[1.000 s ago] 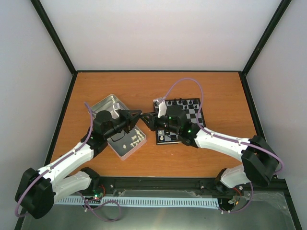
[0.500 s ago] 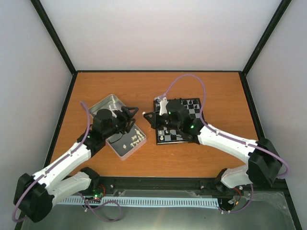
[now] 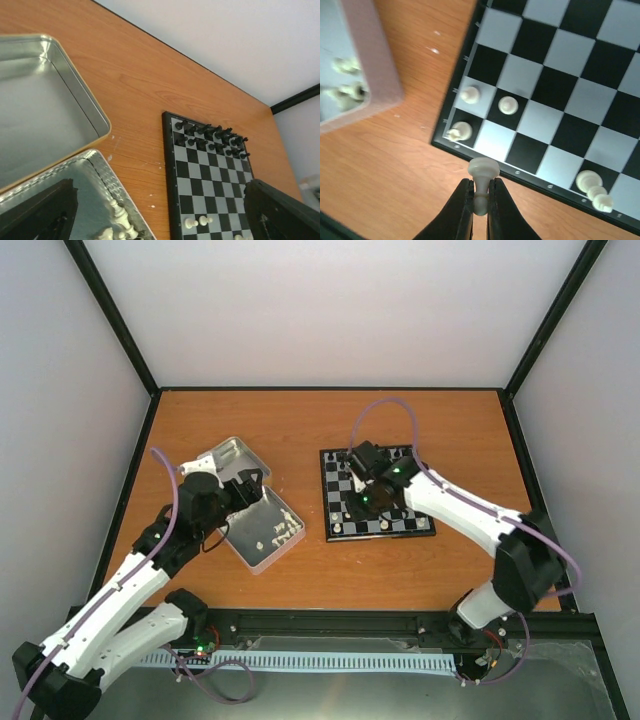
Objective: Set up the chess pieces on the board
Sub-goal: Place the chess piece on the chessboard, then pick up the chess piece from the storage box, then place the chess piece on the chessboard.
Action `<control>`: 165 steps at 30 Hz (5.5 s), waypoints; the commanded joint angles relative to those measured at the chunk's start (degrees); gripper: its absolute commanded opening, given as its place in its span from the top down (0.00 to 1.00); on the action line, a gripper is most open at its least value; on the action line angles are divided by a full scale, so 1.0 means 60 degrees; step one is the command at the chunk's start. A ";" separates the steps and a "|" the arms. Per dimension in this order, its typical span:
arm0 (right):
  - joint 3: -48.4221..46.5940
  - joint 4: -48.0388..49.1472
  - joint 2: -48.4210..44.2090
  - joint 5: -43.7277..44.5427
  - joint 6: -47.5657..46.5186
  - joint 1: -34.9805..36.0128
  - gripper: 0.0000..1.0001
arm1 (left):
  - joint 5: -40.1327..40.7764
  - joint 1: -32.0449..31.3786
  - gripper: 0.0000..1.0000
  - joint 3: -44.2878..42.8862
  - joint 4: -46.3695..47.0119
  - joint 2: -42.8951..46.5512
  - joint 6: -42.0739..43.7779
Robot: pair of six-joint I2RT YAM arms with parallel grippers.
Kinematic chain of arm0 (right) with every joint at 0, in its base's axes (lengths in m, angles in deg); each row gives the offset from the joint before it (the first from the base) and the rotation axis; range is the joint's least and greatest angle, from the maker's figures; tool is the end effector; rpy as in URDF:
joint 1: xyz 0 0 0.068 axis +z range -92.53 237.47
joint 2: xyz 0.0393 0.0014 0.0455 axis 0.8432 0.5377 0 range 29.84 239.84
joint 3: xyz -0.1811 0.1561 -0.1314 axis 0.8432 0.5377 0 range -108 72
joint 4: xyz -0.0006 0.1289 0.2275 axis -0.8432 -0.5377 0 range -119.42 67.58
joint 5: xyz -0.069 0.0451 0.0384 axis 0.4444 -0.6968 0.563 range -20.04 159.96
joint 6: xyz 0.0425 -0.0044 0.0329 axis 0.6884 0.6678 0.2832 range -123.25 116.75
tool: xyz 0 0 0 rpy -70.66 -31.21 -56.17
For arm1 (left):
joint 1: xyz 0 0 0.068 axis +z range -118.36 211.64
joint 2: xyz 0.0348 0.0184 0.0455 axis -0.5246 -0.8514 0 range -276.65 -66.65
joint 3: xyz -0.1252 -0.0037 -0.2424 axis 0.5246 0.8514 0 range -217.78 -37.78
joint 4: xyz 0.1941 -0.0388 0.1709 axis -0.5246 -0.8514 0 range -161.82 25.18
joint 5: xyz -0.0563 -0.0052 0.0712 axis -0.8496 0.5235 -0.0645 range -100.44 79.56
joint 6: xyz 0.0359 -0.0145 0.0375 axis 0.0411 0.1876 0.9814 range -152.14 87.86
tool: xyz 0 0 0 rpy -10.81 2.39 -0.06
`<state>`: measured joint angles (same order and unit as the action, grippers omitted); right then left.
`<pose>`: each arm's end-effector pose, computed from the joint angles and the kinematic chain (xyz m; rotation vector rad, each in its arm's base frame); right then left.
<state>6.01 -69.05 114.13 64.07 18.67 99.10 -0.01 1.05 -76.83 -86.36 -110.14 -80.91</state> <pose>0.2155 0.1963 0.2571 -0.5086 2.7418 0.4483 0.1542 -0.0837 0.2884 -0.4463 2.0377 -0.6851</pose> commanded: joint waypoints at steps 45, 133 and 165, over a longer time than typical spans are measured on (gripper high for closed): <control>-0.2794 -0.2420 0.4296 0.1908 -0.1550 -0.0170 0.79 | 0.0179 0.0044 0.00 0.0118 -0.0951 0.0978 0.2526; 0.1107 0.1863 -0.2204 0.2957 0.0541 -0.0389 0.55 | -0.1588 -0.0258 0.99 -0.1504 -0.2873 -0.3864 0.2049; 0.2167 0.0207 -0.7552 0.8419 0.1895 -0.0419 0.44 | -0.2794 -0.3704 0.99 -1.0004 -0.2602 -1.1473 0.3647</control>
<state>17.94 -67.00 69.70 113.03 27.84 96.92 -16.20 -19.63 -129.78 -97.55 -174.14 -61.15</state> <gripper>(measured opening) 0.560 0.067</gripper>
